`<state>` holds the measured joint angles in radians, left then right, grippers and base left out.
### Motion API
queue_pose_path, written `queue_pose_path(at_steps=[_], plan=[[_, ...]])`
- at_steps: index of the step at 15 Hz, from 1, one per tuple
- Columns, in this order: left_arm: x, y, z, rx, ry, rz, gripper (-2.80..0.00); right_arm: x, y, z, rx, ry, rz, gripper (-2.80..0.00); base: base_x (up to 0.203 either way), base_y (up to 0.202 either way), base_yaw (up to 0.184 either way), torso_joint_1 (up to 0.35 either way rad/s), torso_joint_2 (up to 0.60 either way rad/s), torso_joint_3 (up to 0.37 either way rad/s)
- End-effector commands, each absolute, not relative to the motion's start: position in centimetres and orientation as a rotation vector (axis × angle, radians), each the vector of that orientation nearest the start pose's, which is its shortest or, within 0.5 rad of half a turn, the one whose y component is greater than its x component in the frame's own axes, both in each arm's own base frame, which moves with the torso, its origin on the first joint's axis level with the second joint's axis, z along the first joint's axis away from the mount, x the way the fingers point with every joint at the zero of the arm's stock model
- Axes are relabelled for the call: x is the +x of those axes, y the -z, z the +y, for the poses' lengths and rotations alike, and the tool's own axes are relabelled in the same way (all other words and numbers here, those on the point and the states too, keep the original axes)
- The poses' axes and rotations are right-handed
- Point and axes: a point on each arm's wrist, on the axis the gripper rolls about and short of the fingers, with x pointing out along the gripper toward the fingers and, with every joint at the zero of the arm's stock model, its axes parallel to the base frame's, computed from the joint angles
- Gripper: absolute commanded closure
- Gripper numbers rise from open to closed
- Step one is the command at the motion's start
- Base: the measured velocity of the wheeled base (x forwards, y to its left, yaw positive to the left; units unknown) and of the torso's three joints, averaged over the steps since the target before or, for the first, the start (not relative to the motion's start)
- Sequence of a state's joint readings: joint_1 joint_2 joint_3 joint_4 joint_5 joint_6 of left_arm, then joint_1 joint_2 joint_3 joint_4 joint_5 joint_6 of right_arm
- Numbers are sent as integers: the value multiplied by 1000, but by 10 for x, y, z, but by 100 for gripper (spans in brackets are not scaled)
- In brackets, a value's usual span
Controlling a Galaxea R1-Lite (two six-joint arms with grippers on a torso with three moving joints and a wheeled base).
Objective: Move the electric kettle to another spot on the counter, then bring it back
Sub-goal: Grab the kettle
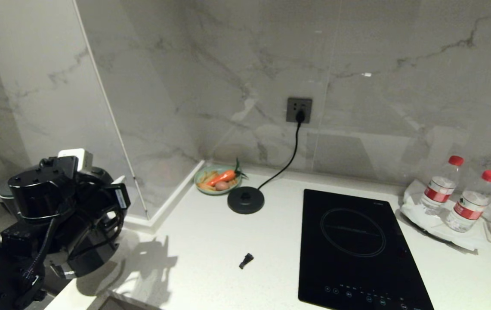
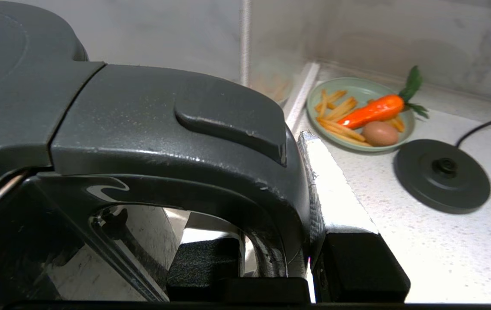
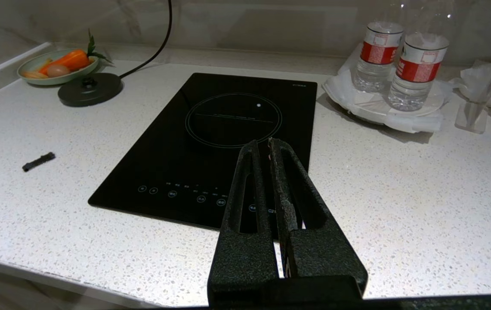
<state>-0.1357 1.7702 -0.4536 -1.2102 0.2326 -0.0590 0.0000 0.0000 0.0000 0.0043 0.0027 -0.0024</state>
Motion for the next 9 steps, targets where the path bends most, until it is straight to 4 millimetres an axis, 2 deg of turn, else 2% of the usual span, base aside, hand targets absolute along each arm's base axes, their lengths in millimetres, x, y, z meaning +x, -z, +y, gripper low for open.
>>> queue_pose_path(at_steps=[1,5,9], plan=[[279,-132,-36,-41,-84,97,0,-23,-75,0,-3,-3,6,0,0,0,0,0,0,0],[292,-120,-49,-38,-49,127,0,-23,-75,0,-3,-3,6,0,0,0,0,0,0,0],[318,-107,-55,-40,-44,134,0,-23,-75,0,-3,-3,6,0,0,0,0,0,0,0]])
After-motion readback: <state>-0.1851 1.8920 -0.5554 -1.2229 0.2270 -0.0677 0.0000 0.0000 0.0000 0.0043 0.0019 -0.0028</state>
